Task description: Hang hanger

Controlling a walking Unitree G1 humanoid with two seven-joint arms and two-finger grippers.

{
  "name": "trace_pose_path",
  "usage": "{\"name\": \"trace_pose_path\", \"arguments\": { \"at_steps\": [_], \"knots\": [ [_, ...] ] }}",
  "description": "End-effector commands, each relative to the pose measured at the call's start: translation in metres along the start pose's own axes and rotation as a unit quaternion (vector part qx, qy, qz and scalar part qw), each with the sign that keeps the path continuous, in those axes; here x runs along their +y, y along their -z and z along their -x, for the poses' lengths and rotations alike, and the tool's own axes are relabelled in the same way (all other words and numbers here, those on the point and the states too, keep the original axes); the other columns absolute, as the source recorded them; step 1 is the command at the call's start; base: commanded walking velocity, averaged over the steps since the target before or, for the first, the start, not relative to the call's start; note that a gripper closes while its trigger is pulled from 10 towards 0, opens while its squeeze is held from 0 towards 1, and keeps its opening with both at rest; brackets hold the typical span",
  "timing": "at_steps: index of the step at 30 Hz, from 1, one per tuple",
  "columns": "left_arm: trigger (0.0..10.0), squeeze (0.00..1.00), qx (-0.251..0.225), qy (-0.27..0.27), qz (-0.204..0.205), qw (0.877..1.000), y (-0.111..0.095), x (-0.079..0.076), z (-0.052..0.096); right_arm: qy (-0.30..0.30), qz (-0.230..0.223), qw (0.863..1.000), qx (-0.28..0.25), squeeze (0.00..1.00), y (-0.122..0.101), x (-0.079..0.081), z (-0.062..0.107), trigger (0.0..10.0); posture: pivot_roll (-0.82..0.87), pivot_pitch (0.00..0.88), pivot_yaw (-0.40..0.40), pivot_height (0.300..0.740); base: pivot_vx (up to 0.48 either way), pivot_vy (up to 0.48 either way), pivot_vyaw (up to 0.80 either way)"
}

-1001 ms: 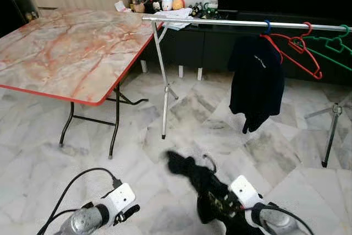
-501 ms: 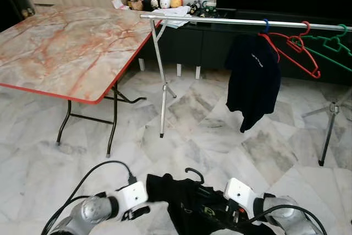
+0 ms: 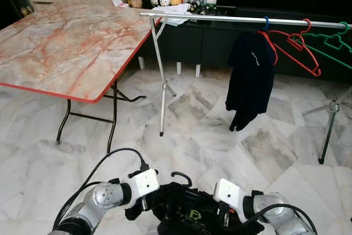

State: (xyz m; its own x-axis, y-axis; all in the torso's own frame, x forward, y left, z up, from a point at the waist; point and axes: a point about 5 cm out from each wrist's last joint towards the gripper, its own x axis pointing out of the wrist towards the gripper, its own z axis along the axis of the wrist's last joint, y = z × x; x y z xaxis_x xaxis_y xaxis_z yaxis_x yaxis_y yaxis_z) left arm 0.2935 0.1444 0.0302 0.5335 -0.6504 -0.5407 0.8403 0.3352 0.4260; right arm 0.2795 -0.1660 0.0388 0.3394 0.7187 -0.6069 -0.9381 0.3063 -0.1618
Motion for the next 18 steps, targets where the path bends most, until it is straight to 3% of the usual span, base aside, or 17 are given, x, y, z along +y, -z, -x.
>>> {"name": "trace_pose_path", "arguments": {
  "at_steps": [1,7,11,18],
  "knots": [
    [10.0,0.00,0.024,0.006,0.006,1.000,0.009,-0.001,0.004,0.000,0.011,1.000,-0.010,0.00,-0.005,-0.002,0.003,10.0,0.06,0.115,0.055,0.740,0.000,0.000,0.00],
    [10.0,0.00,0.056,-0.029,-0.005,0.998,0.020,-0.001,0.009,-0.019,0.013,1.000,-0.019,0.00,-0.010,-0.002,0.010,10.0,0.05,0.114,0.055,0.740,0.000,0.000,0.00],
    [10.0,0.00,0.061,-0.080,0.012,0.995,0.022,0.003,0.008,-0.042,0.023,0.999,-0.023,0.00,-0.014,0.000,0.016,10.0,0.05,0.114,0.056,0.740,0.000,0.000,0.00],
    [10.0,0.00,0.085,-0.079,0.024,0.993,0.029,-0.005,0.005,-0.058,0.032,0.998,-0.018,0.00,-0.016,0.004,0.025,10.0,0.04,0.115,0.056,0.740,0.000,0.000,0.00]
  ]
}}
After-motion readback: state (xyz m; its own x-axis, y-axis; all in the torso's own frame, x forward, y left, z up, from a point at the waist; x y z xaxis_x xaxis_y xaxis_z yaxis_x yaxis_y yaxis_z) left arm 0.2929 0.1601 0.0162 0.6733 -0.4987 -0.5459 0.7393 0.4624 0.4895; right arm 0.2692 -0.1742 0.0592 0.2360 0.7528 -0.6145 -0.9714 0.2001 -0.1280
